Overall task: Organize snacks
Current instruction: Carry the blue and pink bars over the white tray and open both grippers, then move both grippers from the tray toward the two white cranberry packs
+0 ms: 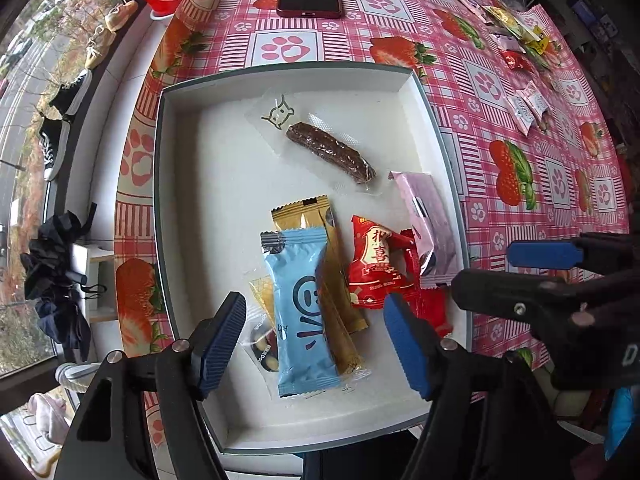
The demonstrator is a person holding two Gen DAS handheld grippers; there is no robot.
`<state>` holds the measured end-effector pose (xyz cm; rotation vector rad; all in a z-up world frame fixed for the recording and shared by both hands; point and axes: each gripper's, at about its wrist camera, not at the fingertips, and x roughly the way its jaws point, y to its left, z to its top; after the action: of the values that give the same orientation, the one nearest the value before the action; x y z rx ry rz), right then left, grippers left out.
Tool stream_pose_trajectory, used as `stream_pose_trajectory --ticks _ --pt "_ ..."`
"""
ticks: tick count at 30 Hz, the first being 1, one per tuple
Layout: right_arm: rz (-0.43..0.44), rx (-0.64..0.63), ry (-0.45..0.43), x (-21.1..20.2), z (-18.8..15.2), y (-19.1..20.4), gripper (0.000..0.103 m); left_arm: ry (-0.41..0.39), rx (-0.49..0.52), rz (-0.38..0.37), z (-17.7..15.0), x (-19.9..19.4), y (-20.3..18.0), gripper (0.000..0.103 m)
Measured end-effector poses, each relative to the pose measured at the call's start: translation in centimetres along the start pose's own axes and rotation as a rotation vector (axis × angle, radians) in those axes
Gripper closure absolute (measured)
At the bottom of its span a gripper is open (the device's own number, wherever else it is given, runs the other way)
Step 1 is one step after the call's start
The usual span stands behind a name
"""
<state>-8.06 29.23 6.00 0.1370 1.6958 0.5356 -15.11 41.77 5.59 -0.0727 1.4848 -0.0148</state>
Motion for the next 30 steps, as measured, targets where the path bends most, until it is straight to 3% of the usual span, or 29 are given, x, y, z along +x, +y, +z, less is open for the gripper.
stream_pose_trajectory --ticks 2,7,8,14,20,27,30 --pt "-0.022 0.024 -0.04 -1.0 -0.3 -1.0 0.009 -0.016 0.021 -0.004 0.4 -0.2 -0.6 0.024" --pt "-0.096 0.143 -0.041 -1.5 -1.9 -5.1 0.007 -0.002 0.027 -0.015 0.7 -0.1 -2.1 0.024" --pt "-0.099 0.18 -0.036 -1.7 -2.7 -6.3 0.0 0.004 0.027 -0.024 0.5 -0.2 -2.5 0.024" --pt "-0.076 0.307 -0.031 -2.6 -5.9 -12.1 0.0 -0.031 0.082 0.009 0.0 -1.7 -6.1 0.024" --pt "-0.035 0.29 -0.053 -4.8 -7.6 -16.2 0.0 -0.049 0.014 0.016 -0.3 -2.5 -10.2 0.024" --pt "-0.068 0.293 -0.061 -7.4 -9.6 -20.7 0.0 -0.045 0.036 -0.014 -0.6 -2.4 -16.8 0.024" --pt "-0.055 0.319 -0.062 -8.0 -9.8 -22.0 0.0 -0.052 0.101 -0.022 -0.6 -2.5 -18.7 0.023"
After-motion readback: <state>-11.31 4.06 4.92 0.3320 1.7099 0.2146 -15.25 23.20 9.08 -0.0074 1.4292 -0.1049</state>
